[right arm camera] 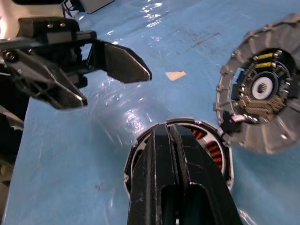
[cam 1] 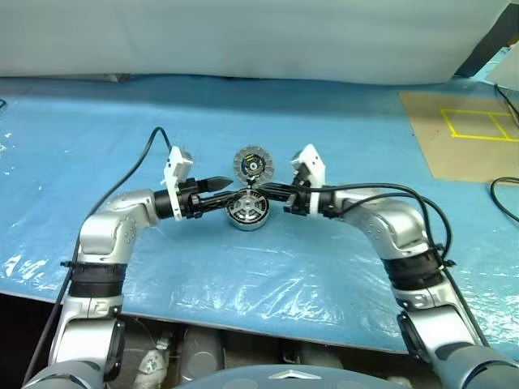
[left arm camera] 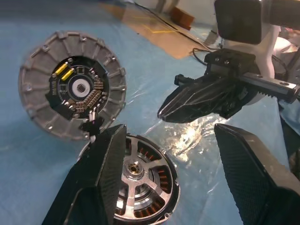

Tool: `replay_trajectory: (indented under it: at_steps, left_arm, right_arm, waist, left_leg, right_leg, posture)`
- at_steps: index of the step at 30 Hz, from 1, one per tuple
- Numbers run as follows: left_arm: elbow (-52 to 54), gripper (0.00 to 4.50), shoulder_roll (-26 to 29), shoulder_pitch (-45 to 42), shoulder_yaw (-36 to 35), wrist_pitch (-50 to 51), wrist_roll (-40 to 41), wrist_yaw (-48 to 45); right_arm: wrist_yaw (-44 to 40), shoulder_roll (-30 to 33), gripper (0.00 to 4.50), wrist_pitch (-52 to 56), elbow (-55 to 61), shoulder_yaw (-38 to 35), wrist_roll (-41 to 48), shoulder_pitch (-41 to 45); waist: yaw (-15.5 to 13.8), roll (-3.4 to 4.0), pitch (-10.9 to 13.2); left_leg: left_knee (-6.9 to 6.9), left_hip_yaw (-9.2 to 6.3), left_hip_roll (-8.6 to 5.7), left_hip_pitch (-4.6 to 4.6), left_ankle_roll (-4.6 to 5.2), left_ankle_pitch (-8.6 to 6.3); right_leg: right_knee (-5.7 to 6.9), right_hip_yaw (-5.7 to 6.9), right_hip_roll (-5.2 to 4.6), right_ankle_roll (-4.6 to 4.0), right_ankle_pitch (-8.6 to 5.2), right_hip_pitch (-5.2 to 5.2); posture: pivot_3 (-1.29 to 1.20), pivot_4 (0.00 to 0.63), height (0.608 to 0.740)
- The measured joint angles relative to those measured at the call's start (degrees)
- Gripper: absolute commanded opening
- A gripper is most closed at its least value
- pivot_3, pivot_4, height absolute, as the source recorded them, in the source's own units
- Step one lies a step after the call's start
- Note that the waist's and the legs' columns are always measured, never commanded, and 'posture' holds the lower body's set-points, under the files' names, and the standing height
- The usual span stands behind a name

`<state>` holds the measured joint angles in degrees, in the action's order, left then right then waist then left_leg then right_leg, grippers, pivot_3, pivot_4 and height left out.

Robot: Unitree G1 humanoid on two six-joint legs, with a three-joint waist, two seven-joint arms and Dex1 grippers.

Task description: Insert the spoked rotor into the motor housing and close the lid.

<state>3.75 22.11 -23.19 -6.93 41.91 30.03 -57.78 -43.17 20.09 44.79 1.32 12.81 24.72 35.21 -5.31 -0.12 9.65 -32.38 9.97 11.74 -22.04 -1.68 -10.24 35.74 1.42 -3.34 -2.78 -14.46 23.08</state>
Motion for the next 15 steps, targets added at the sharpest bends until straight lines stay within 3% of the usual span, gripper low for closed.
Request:
replay_trajectory:
  at_steps: [5, 12, 15]
  left_arm:
    - [4.39, 3.13, -0.95, 2.41, -0.20, 0.35, 2.06, 5.43]
    - [4.55, 3.13, 0.98, 3.69, -0.49, 0.40, 3.43, 7.84]
    - [4.57, 3.13, 1.34, 3.66, -0.43, 0.33, 3.81, 8.07]
  right_arm:
    - [-1.69, -4.51, 0.00, -6.08, -10.10, 4.30, -4.82, 3.21]
    - [-2.96, -4.25, 0.00, -16.41, -19.04, 10.85, -15.32, 6.35]
    - [-3.87, -4.32, 0.00, -17.12, -19.29, 10.36, -15.95, 6.10]
  waist:
    - [0.00, 0.00, 0.00]
    - [0.55, 0.01, -0.08]
    - [0.62, 0.02, -0.08]
  left_leg:
    - [0.00, -0.01, -0.02, -0.04, 0.00, 0.00]
    - [0.03, 0.00, 0.01, 0.30, -0.03, -0.01]
    - [0.03, 0.00, 0.00, 0.59, -0.02, -0.02]
  right_leg:
    - [-0.03, 0.00, 0.00, 0.02, 0.01, 0.00]
    - [-0.01, -0.02, 0.04, 0.13, 0.07, -0.26]
    - [-0.13, -0.05, 0.02, 0.00, -0.02, -0.61]
  posture:
    - [0.00, 0.150, 0.740]
    - [0.00, 0.150, 0.740]
    - [0.00, 0.150, 0.740]
